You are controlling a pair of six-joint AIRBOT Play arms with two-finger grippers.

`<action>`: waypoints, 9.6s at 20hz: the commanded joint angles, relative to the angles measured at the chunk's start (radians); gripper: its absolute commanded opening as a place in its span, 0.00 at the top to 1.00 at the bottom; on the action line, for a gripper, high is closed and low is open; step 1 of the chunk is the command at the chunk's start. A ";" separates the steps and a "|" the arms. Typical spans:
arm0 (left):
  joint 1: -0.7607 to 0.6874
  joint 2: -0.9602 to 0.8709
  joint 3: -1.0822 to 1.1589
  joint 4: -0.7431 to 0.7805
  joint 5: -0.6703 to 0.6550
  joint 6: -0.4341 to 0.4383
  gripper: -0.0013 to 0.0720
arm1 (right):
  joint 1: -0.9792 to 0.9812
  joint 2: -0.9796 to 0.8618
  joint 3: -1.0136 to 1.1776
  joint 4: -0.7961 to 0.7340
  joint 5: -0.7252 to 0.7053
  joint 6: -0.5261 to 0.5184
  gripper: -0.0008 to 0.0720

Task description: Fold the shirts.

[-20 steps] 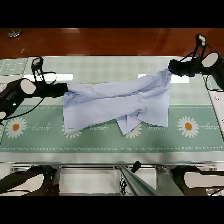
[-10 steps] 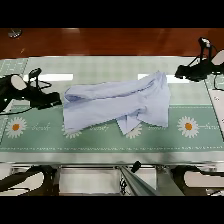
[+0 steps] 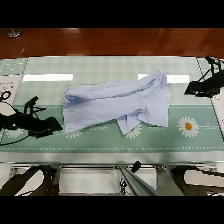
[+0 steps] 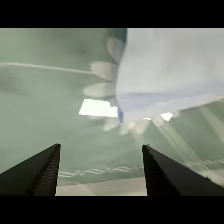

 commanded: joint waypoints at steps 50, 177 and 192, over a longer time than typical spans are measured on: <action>-0.058 0.409 1.023 -0.298 0.565 0.157 0.96 | 0.009 0.634 0.401 0.647 -0.422 -0.128 0.95; -0.122 0.503 1.254 -0.021 0.308 0.091 0.96 | -0.052 0.928 0.416 0.293 -0.449 0.016 0.95; -0.122 0.369 1.051 0.265 -0.397 -0.092 0.96 | -0.052 0.694 0.437 0.072 0.271 0.103 0.95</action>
